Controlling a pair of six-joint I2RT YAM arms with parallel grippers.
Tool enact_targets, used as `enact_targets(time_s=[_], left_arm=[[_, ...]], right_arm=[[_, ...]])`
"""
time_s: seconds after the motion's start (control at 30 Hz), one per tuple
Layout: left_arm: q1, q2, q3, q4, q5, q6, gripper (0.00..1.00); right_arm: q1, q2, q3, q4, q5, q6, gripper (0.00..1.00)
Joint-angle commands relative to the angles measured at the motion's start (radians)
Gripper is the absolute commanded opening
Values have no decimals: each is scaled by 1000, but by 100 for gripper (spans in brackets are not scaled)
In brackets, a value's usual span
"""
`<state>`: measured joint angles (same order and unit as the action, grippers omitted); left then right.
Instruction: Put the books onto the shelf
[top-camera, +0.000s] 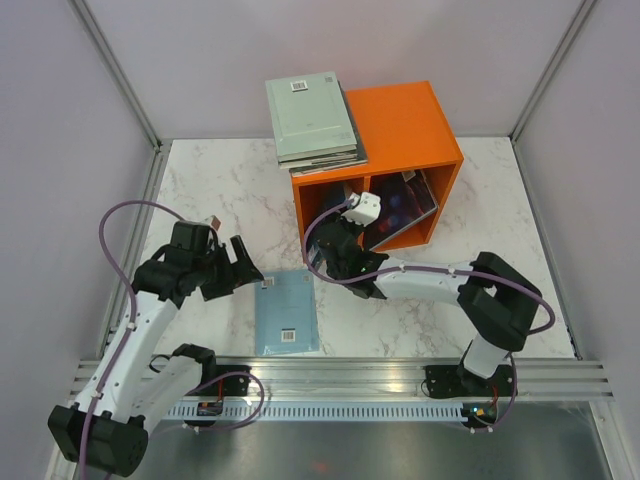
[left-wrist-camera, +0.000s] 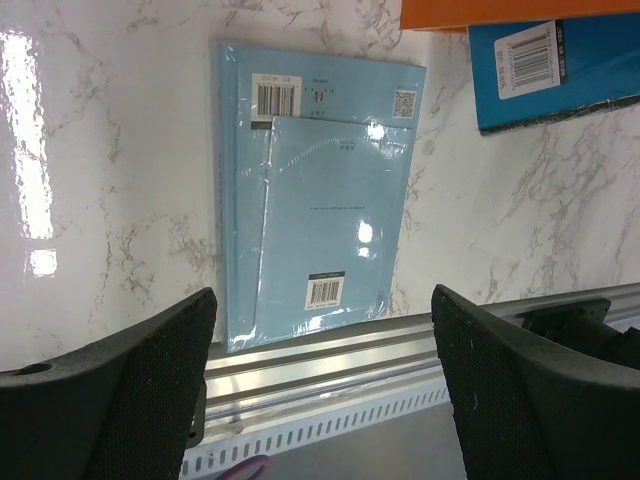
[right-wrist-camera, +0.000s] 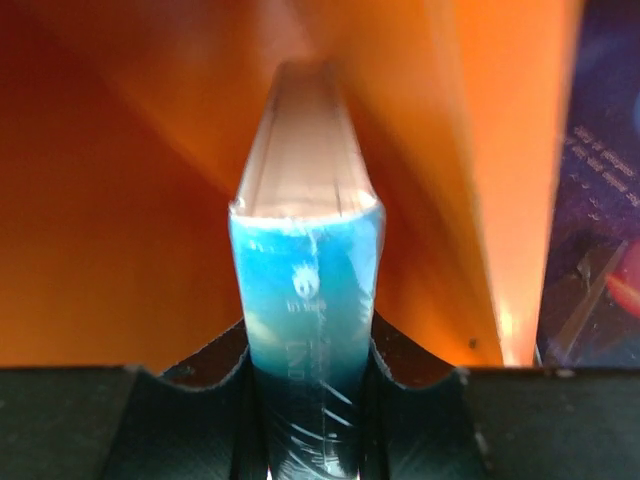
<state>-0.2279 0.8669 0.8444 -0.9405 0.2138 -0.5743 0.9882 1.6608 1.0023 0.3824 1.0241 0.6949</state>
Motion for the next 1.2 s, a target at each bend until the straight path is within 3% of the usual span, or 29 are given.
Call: enact_targets(time_s=[0.0, 0.27, 0.53, 0.57, 0.7, 0.87, 1.07, 1.17], left_arm=[[-4, -29, 7, 12, -10, 37, 90], [-4, -57, 7, 12, -19, 31, 91], [-4, -63, 5, 14, -31, 25, 91], [-2, -65, 5, 12, -33, 24, 91], [-2, -72, 5, 14, -44, 19, 91], [-2, -89, 5, 12, -54, 11, 91], [-2, -108, 5, 12, -63, 5, 91], [-2, -117, 4, 12, -68, 2, 91]], right_arm=[[-22, 56, 10, 228, 201, 77, 0], [-23, 201, 19, 222, 257, 189, 0], [-22, 243, 35, 11, 67, 336, 1], [-23, 235, 30, -16, 21, 360, 3], [-20, 189, 9, -105, -97, 368, 31], [1, 148, -39, -163, -160, 396, 38], [53, 116, -83, -220, -206, 429, 58], [78, 126, -96, -227, -217, 462, 58]])
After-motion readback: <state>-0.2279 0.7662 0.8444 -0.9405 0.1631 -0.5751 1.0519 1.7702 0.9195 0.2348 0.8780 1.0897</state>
